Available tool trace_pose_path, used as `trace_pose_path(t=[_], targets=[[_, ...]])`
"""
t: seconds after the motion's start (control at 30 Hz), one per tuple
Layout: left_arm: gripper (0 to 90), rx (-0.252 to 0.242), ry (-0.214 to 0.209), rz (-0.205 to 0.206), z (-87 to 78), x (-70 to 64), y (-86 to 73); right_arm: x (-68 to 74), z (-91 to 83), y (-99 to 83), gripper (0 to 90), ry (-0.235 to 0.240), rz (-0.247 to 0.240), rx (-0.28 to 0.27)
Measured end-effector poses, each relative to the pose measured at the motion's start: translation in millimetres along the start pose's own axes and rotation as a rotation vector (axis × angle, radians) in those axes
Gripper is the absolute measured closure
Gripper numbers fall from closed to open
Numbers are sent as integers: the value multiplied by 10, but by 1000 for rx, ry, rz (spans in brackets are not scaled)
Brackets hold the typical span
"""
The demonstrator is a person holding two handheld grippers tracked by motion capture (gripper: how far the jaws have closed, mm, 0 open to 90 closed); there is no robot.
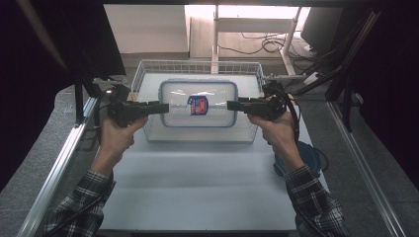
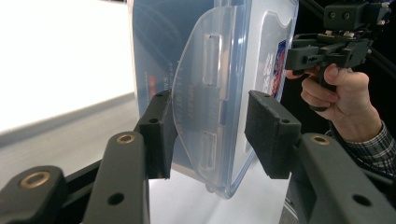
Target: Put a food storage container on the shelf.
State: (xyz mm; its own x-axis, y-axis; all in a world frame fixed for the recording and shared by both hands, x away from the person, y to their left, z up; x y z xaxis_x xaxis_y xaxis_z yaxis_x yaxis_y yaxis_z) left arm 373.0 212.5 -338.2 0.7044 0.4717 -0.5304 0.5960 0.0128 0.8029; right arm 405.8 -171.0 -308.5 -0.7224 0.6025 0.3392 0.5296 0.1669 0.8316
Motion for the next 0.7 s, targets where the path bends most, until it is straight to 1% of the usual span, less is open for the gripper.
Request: trace_pose_path(t=[0.07, 0.13, 0.17, 0.2, 0.23, 0.33, 0.37, 0.4, 0.43, 0.53, 0.63, 0.67, 0.7], targets=[[538, 3, 3, 4, 15, 21, 92, -45, 13, 76, 529, 3, 5, -6], [538, 4, 4, 4, 18, 29, 120, -59, 19, 97, 528, 4, 10, -7], [538, 6, 8, -1, 27, 49, 166, -88, 35, 133, 529, 5, 16, -10], [537, 6, 8, -1, 27, 49, 166, -88, 35, 133, 529, 5, 16, -10], [538, 4, 8, -7, 38, 77, 204, -119, 57, 169, 528, 5, 23, -8], [537, 0, 5, -16, 51, 110, 240, -153, 84, 218, 528, 2, 26, -11], [537, -5, 0, -18, 69, 152, 274, -160, 87, 238, 529, -1, 31, -8], [537, -5, 0, -18, 69, 152, 274, -160, 87, 238, 529, -1, 31, -8], [537, -7, -6, -27, 89, 189, 301, -180, 95, 269, 529, -7, 32, -11], [537, -9, -9, -24, 116, 225, 330, -203, 104, 291, 529, -12, 35, -12], [536, -10, -10, -36, 167, 288, 375, -265, 122, 332, 528, -20, 43, -11], [536, -10, -10, -36, 167, 288, 375, -265, 122, 332, 528, -20, 43, -11], [536, -10, -9, -43, 186, 317, 394, -301, 143, 348, 528, -22, 50, -8]])
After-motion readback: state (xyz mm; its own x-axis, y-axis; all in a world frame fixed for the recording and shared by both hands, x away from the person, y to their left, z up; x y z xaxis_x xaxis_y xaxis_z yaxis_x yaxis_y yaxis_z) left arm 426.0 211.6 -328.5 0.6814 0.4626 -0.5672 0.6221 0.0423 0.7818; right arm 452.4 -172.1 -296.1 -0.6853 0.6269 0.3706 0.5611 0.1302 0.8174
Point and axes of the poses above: each handheld gripper's, and its own axes: z roughly forward along the jaws, y roughly out of its top, x roughly to its left, the point moved 1 cm from there along z, roughly forward along the jaws, and after that the axes turned 4 degrees about -y, right-handed, at the moved point
